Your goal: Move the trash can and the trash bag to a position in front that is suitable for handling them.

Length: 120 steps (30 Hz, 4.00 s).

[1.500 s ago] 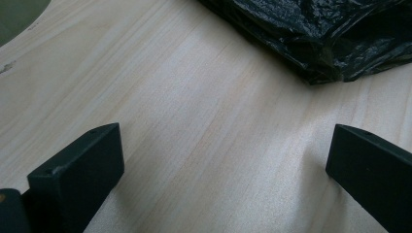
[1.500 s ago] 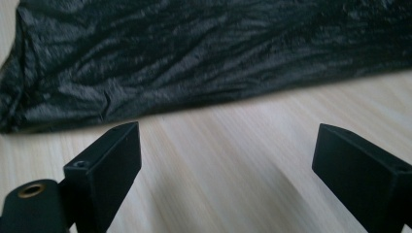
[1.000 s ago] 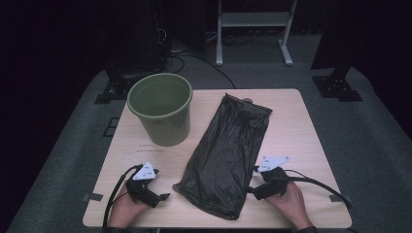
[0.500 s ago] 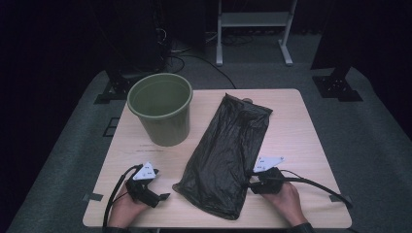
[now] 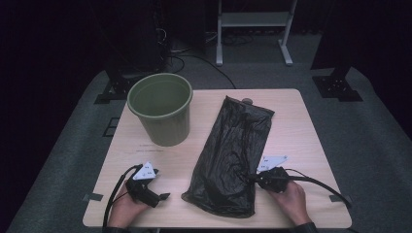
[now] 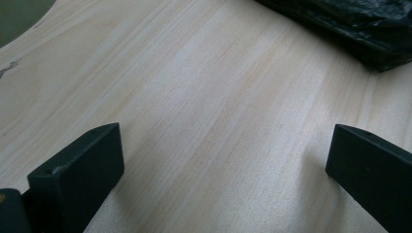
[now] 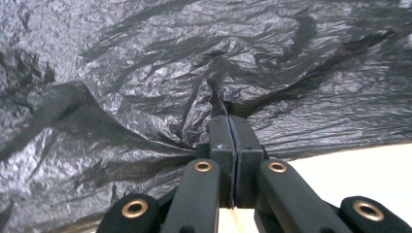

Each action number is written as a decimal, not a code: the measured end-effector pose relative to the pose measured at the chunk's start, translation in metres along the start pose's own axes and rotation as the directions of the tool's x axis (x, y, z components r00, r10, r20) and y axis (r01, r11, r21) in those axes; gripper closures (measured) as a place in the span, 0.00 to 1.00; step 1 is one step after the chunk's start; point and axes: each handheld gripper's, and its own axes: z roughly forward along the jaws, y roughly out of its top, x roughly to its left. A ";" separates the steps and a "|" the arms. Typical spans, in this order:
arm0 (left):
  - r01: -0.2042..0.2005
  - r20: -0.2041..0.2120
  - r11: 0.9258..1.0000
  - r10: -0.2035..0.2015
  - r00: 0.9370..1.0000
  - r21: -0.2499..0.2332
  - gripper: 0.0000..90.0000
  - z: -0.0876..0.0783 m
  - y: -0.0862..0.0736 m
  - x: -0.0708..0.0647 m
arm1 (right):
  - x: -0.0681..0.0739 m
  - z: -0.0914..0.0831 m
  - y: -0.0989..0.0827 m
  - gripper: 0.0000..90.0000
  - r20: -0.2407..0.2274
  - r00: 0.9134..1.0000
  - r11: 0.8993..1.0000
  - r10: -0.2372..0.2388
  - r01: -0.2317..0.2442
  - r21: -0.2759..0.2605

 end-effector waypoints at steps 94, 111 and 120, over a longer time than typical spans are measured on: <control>0.015 -0.016 1.000 -0.015 1.000 0.001 0.00 -0.001 -0.001 -0.001 | -0.018 -0.048 -0.028 0.68 0.023 0.996 0.996 0.086 -0.086 0.014; 0.015 -0.016 1.000 -0.015 1.000 0.001 0.00 -0.001 0.000 -0.001 | -0.034 -0.011 -0.004 0.11 0.096 0.991 0.992 0.099 -0.090 -0.090; 0.022 -0.023 1.000 -0.022 0.999 0.000 0.00 0.000 0.000 -0.001 | -0.037 0.005 -0.012 0.11 0.082 0.991 0.993 0.102 -0.096 -0.074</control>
